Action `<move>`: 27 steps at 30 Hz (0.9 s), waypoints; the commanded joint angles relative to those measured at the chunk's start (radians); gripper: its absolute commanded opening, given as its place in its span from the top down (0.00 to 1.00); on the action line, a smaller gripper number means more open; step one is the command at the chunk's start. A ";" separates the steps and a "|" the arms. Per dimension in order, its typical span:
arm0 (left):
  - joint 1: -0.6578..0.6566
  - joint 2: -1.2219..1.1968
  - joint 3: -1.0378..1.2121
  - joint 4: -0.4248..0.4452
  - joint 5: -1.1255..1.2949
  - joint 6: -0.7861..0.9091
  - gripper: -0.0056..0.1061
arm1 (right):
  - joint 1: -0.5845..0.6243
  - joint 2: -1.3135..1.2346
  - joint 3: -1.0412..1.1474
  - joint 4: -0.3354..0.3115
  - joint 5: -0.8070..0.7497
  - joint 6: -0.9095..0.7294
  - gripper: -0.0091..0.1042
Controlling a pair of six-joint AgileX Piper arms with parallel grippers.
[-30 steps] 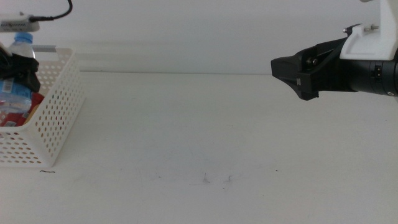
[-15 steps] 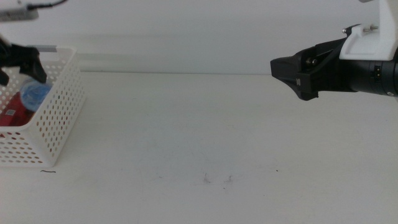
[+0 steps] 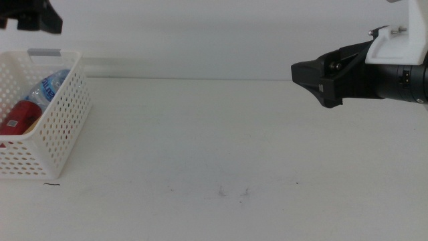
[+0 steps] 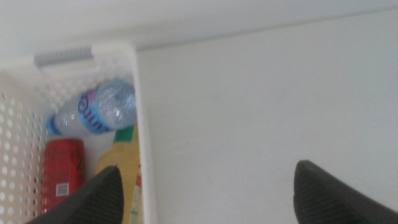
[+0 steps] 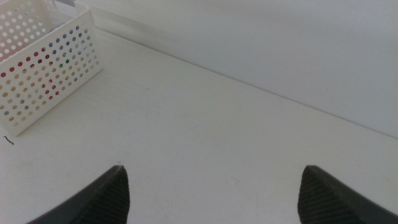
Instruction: Use arms to grab the bottles and put them into the dustbin to the left of the table.
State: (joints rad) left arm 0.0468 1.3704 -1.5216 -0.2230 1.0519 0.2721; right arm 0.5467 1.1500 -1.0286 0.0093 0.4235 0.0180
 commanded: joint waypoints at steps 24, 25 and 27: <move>-0.322 -0.682 0.428 0.312 -0.293 -0.299 0.11 | 0.001 -0.005 -0.002 -0.002 -0.011 -0.011 0.19; -0.322 -0.688 0.428 0.312 -0.295 -0.299 0.11 | 0.001 -0.005 -0.002 -0.002 -0.011 -0.011 0.19; -0.322 -0.694 0.428 0.312 -0.300 -0.299 0.11 | 0.001 -0.005 -0.002 -0.002 -0.011 -0.011 0.19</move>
State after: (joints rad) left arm -0.2688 0.6853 -1.0958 0.0910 0.7724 -0.0137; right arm 0.5467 1.1500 -1.0286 0.0093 0.4235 0.0180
